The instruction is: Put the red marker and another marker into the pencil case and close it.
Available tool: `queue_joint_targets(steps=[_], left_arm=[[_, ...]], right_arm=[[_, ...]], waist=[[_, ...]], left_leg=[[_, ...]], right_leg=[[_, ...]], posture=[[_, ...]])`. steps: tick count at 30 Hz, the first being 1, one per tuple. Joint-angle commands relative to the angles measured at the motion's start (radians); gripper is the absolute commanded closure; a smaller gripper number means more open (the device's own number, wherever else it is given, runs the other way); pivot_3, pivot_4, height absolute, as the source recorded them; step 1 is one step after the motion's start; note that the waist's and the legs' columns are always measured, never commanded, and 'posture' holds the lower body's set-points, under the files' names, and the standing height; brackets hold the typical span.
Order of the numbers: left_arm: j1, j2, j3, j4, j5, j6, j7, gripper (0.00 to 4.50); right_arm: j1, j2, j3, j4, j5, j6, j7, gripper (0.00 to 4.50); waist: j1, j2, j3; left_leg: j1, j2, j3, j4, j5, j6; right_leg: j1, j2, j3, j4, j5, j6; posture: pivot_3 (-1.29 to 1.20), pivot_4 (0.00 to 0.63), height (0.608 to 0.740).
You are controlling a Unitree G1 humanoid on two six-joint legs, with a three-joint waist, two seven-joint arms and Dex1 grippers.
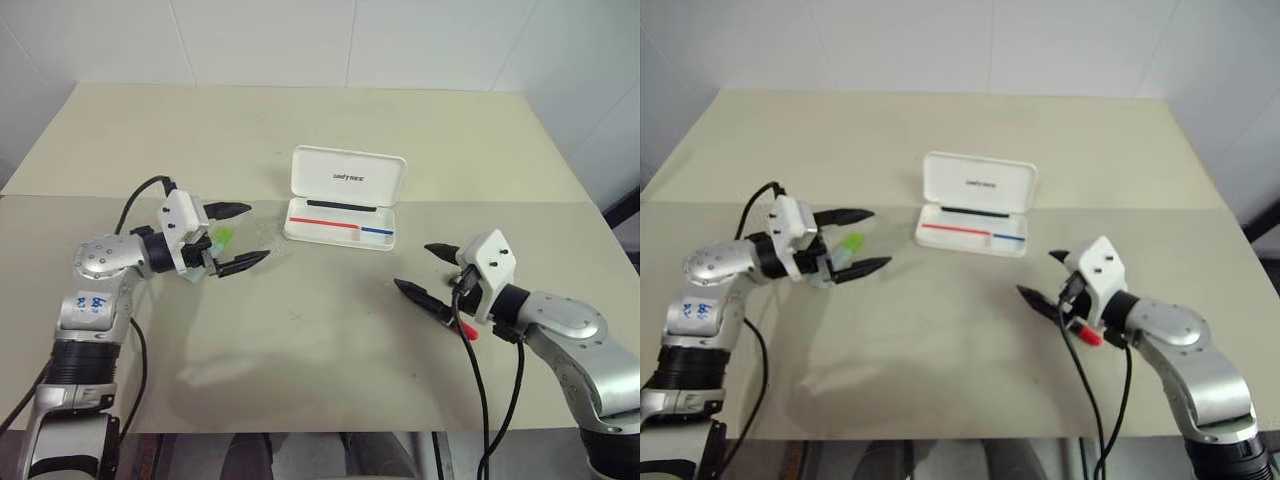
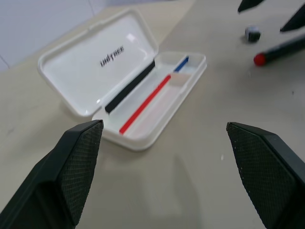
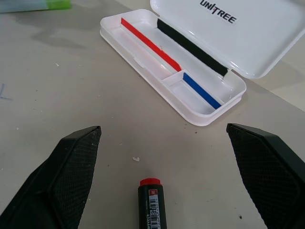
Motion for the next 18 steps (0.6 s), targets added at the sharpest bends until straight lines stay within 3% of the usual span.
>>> queue_joint_targets(steps=[1, 9, 18], left_arm=[[-0.022, 0.014, 0.005, 0.003, 0.000, -0.032, -0.029, 0.06], [-0.002, 0.024, 0.034, -0.003, -0.007, -0.051, -0.041, 0.06], [0.127, 0.008, 0.093, -0.155, -0.052, -0.004, 0.030, 0.06]], right_arm=[[-0.020, -0.006, -0.026, -0.017, 0.011, -0.017, 0.004, 0.00], [-0.143, -0.015, 0.031, 0.060, 0.006, 0.032, 0.020, 0.00], [-0.347, -0.030, 0.184, 0.212, -0.041, 0.108, 0.097, 0.00]], waist=[[0.001, 0.000, 0.000], [-0.002, 0.000, 0.000], [-0.001, 0.000, 0.000]], left_leg=[[0.000, 0.000, 0.000, 0.000, 0.000, 0.000], [0.000, 0.000, 0.000, 0.000, 0.000, 0.000], [0.000, 0.000, 0.000, 0.000, 0.000, 0.000]], right_leg=[[0.000, 0.000, 0.000, 0.000, 0.000, 0.000], [0.000, 0.000, 0.000, 0.000, 0.000, 0.000], [-0.001, -0.001, 0.000, 0.000, 0.000, 0.000]], posture=[[0.00, 0.150, 0.740], [0.00, 0.150, 0.740], [0.00, 0.150, 0.740]])
